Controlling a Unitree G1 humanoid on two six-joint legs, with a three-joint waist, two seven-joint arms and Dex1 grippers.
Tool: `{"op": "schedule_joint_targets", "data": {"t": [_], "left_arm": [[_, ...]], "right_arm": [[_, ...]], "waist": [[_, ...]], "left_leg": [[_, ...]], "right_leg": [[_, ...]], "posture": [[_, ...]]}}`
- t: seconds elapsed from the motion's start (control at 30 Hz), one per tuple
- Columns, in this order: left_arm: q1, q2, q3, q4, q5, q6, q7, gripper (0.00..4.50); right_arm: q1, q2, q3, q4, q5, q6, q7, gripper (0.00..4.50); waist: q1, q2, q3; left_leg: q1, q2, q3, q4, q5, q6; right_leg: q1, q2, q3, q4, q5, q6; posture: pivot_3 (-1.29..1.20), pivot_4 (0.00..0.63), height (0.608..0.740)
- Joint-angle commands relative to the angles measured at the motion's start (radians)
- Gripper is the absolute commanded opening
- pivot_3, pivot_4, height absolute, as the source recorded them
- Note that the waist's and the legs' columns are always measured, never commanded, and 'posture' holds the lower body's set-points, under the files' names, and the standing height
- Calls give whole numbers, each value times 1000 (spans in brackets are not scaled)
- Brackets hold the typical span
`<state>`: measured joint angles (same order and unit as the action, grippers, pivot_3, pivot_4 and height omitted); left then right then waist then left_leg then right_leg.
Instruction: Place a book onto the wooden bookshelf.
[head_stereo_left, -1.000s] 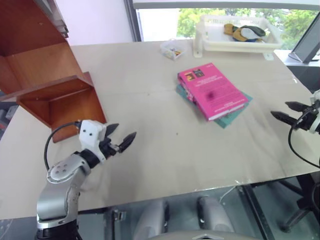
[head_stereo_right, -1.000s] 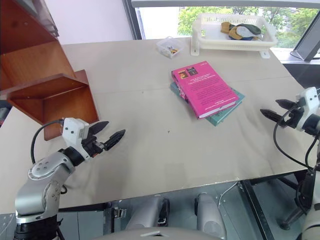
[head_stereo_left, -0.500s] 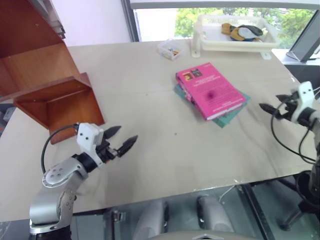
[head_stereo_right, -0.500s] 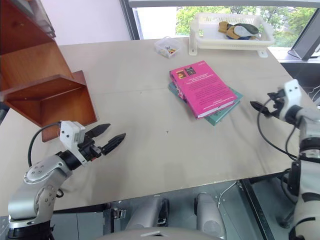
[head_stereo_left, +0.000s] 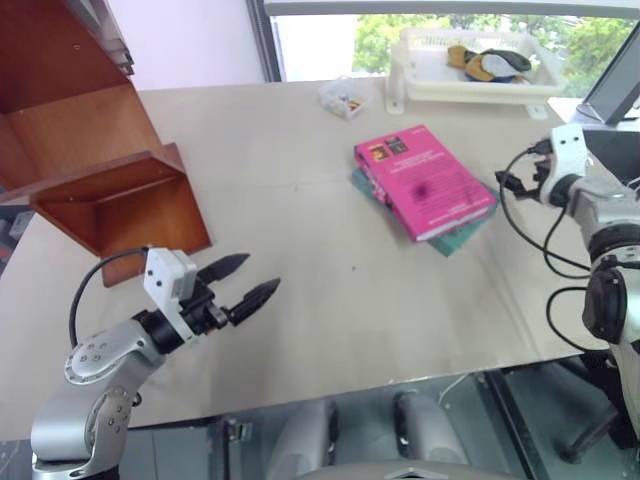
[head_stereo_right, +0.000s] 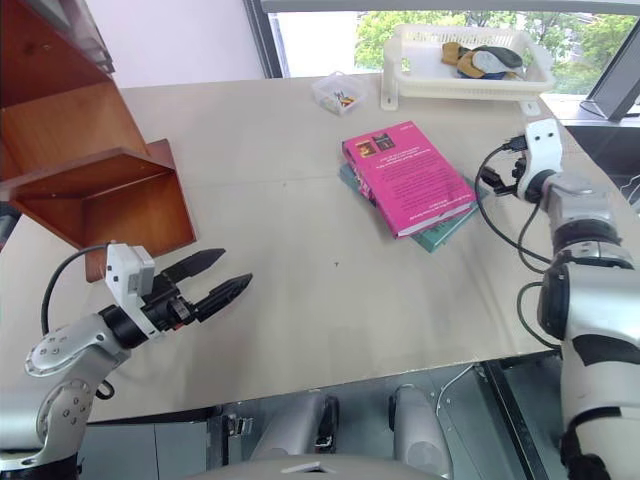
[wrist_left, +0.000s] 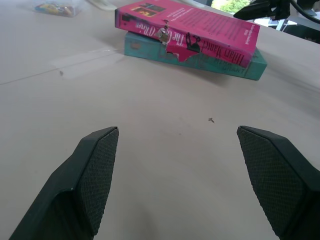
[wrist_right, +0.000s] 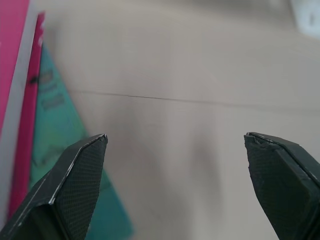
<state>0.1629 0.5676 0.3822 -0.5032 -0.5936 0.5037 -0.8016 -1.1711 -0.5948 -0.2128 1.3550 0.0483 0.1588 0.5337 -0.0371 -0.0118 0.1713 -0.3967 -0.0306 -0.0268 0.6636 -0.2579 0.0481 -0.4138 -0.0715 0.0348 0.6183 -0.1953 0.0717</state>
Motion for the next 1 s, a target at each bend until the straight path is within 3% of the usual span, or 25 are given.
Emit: {"op": "schedule_joint_targets", "data": {"t": [0.03, 0.17, 0.37, 0.73, 1.0], "left_arm": [[3, 22, 23, -50, -23, -21, 8, 4044], [18, 26, 28, -55, -14, -27, 28, 4044], [43, 27, 34, -69, -14, -37, 47, 4044], [51, 47, 27, -70, -4, -38, 71, 4044], [86, 41, 27, -87, -12, -39, 77, 4044]], "right_arm": [[-38, -4, -56, -2, 30, 33, -78, 4500], [-66, 33, -330, 11, 280, 200, -135, 4500], [-53, 55, -497, 8, 415, 320, -222, 4500], [-27, 70, -595, 3, 524, 511, -230, 4500], [4, 34, -522, -29, 512, 772, -73, 4500]], "waist": [[0, 0, 0], [-4, 0, 0], [-2, 0, 0], [-3, 0, 0], [-3, 0, 0]], "left_leg": [[0, 0, 0, 0, 0, 0], [0, 0, 0, -2, 0, 0], [0, 0, 0, -6, -1, 1], [-1, 0, 0, -12, 0, 1], [-1, 0, 0, -12, 0, 1]], "right_leg": [[0, 0, 0, 0, 0, 0], [0, 0, 0, -1, 0, 0], [0, 0, 0, -4, 0, 0], [-1, 1, -1, -11, 1, -1], [0, 1, -1, -11, 1, -1]], "posture": [[0, 150, 740], [0, 150, 740], [0, 150, 740], [0, 150, 740], [0, 150, 740]]}}
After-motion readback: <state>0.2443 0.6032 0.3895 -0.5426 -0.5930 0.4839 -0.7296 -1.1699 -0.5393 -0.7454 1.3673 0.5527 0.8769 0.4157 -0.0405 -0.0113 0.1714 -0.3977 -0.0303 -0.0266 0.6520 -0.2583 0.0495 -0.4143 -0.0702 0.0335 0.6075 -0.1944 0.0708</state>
